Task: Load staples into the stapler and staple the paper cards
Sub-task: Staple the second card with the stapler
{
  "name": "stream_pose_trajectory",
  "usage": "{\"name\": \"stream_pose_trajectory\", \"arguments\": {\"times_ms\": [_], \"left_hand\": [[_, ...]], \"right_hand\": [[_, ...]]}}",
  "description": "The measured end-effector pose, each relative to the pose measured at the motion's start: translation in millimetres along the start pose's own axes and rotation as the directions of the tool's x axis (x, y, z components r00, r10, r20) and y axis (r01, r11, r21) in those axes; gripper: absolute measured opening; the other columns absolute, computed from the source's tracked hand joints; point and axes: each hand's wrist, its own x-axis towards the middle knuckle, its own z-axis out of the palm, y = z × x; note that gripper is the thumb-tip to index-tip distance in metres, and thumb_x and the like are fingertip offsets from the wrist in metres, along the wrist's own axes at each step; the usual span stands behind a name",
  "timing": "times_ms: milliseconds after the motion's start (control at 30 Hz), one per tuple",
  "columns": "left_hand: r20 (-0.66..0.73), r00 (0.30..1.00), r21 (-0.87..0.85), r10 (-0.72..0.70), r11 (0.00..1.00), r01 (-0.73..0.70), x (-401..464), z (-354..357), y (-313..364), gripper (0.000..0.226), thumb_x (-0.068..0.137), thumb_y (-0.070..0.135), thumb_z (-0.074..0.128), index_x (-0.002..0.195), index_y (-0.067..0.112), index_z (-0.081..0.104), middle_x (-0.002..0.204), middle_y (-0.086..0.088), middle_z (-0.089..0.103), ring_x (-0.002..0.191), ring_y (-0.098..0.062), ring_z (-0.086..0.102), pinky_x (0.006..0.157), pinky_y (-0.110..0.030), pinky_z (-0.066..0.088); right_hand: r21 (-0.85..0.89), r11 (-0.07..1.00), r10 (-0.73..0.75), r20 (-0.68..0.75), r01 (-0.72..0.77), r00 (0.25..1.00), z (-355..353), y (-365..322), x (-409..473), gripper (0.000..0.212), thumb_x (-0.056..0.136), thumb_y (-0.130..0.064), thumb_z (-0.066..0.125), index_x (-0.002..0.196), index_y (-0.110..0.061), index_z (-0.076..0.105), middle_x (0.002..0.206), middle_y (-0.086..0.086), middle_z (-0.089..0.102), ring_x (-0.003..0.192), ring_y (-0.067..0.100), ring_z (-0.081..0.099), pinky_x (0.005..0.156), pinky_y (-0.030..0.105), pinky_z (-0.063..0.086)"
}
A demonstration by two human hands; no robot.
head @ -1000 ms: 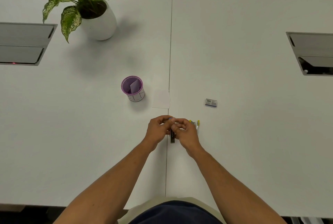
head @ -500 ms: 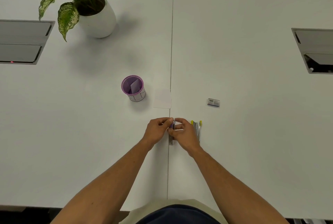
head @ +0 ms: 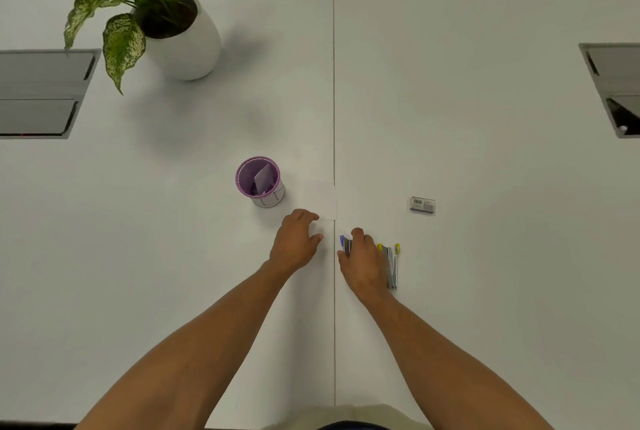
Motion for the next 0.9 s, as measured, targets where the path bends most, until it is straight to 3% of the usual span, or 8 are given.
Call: {"name": "stream_pose_trajectory", "arguments": {"times_ms": [267, 500, 600, 667, 767, 900], "left_hand": [[0.087, 0.995, 0.283, 0.045, 0.957, -0.068, 40.3, 6.3, -8.8, 0.066, 0.099, 0.038, 0.047, 0.152, 0.013, 0.016, 0.162, -0.008, 0.011, 0.149, -0.027, 0.009, 0.120, -0.043, 0.017], [0.191, 0.980, 0.469, 0.052, 0.872, -0.138, 72.6, 0.6, -10.7, 0.068, 0.101, 0.029, 0.041, 0.153, 0.010, 0.001, 0.162, -0.009, 0.004, 0.149, -0.028, 0.001, 0.119, -0.050, 0.012], [0.192, 0.980, 0.491, 0.060, 0.858, -0.149, 70.1, 3.2, -11.7, 0.060, 0.102, 0.028, 0.040, 0.152, 0.009, 0.012, 0.161, -0.009, 0.013, 0.149, -0.027, 0.009, 0.118, -0.050, 0.015], [0.134, 0.983, 0.488, 0.127, 0.855, -0.177, 66.7, 4.7, -9.1, 0.049, 0.099, 0.026, 0.045, 0.144, 0.010, 0.032, 0.153, -0.010, 0.033, 0.143, -0.027, 0.025, 0.115, -0.048, 0.023], [0.036, 0.982, 0.473, 0.185, 0.862, -0.180, 58.5, 6.2, -2.8, 0.027, 0.096, 0.026, 0.053, 0.120, 0.015, 0.057, 0.121, -0.004, 0.061, 0.116, -0.023, 0.052, 0.100, -0.037, 0.038], [0.002, 0.985, 0.394, 0.174, 0.905, -0.160, 48.3, 0.3, 5.2, 0.021, 0.096, 0.030, 0.055, 0.106, 0.017, 0.069, 0.097, -0.004, 0.070, 0.088, -0.021, 0.060, 0.085, -0.033, 0.047]], "right_hand": [[0.007, 0.999, 0.034, 0.000, -0.034, 0.999, -2.7, -0.5, 8.9, 0.047, 0.096, -0.044, 0.051, 0.126, -0.008, 0.046, 0.115, 0.012, 0.055, 0.094, 0.027, 0.063, 0.071, 0.032, 0.048], [0.062, 0.996, -0.064, -0.111, 0.071, 0.992, -7.2, 0.6, 14.9, 0.035, 0.098, -0.032, 0.051, 0.119, -0.004, 0.054, 0.113, 0.015, 0.056, 0.099, 0.028, 0.056, 0.076, 0.036, 0.048], [0.095, 0.992, -0.066, -0.109, 0.077, 0.992, -8.9, 4.9, 21.0, 0.037, 0.096, -0.032, 0.053, 0.123, -0.007, 0.053, 0.119, 0.012, 0.055, 0.109, 0.026, 0.052, 0.083, 0.036, 0.049], [0.125, 0.990, -0.048, -0.100, 0.060, 0.994, -9.2, 7.5, 25.7, 0.038, 0.095, -0.032, 0.055, 0.125, -0.009, 0.053, 0.122, 0.009, 0.055, 0.114, 0.024, 0.050, 0.088, 0.036, 0.048], [0.197, 0.980, -0.022, -0.090, 0.040, 0.996, -8.5, 9.7, 27.8, 0.036, 0.092, -0.030, 0.059, 0.123, -0.013, 0.055, 0.124, 0.007, 0.055, 0.118, 0.023, 0.048, 0.091, 0.034, 0.046], [0.326, 0.945, -0.011, -0.062, 0.031, 0.998, -12.5, 5.3, 28.3, 0.044, 0.095, -0.026, 0.058, 0.136, -0.015, 0.047, 0.137, 0.006, 0.049, 0.128, 0.023, 0.044, 0.102, 0.034, 0.041]]}}
